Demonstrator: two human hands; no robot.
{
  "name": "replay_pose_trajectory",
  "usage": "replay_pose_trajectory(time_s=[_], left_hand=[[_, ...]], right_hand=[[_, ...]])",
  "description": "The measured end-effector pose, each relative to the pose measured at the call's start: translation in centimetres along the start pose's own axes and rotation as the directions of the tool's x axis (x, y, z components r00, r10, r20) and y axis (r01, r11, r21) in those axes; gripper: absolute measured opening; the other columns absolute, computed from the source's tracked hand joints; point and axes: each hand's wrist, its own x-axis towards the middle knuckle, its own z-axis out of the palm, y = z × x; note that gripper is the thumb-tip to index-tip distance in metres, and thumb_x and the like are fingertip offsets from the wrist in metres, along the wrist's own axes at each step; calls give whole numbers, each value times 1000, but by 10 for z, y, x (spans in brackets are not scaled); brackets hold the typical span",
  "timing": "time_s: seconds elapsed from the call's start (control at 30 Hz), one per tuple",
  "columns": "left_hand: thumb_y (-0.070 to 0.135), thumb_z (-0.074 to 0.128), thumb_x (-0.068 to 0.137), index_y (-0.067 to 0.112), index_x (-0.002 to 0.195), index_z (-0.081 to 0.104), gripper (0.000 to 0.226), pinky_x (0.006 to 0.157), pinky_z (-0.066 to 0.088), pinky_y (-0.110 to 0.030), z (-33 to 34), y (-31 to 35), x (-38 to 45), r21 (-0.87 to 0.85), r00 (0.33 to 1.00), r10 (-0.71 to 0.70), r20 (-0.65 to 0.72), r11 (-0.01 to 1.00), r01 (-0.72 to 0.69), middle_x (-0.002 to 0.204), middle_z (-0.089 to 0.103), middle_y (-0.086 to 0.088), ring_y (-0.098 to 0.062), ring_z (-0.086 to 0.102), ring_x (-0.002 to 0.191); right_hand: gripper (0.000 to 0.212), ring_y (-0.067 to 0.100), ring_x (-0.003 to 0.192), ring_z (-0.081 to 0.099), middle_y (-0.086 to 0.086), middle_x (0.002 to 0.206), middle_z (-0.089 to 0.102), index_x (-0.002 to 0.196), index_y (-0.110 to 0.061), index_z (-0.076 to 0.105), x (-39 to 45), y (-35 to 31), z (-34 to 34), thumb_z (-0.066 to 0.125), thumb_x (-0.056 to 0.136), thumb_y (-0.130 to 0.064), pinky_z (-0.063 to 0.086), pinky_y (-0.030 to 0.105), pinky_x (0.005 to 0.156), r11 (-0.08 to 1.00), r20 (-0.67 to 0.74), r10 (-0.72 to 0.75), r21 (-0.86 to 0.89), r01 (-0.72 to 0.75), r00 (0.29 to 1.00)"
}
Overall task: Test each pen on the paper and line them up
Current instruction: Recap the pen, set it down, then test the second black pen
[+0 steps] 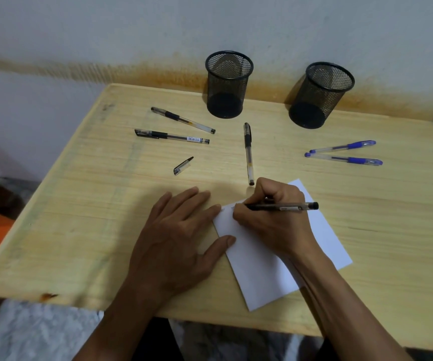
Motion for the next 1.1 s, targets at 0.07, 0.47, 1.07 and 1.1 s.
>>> replay_pose_trajectory(time_s=[0.07,0.47,1.07,1.1], left_hand=[[65,53,86,25,125,66,58,113,33,-50,0,0,0,0,1000,-1,5,1000,1,142,56,1,-16,45,137],[67,48,87,24,126,65,61,114,33,-49,0,0,0,3,1000,-3,15,1000,3,142,56,0,-16,45,137],[66,52,85,27,124,66,57,112,34,-50,3,-2,1,22,999,14,-45,1000,-13,140,57,2,-15,46,136],[66,52,85,27,123,66,57,112,35,-49,3,-2,0,23,999,14,-48,1000,-13,140,58,3,-15,47,135]], right_hand=[[28,11,52,48,7,54,59,55,-16,53,0,1,-1,78,65,-14,42,39,48,999,4,36,25,-36,999],[24,15,51,47,12,55,57,58,-8,52,-1,-1,-2,74,64,-13,39,40,47,1000,-6,26,10,-25,1000],[23,38,54,58,15,53,61,58,-5,51,0,1,-4,73,65,-6,47,47,50,991,-7,79,112,-78,997],[23,35,52,59,14,53,62,59,-4,52,1,0,-5,73,67,-2,48,45,51,979,-3,110,172,-108,994]])
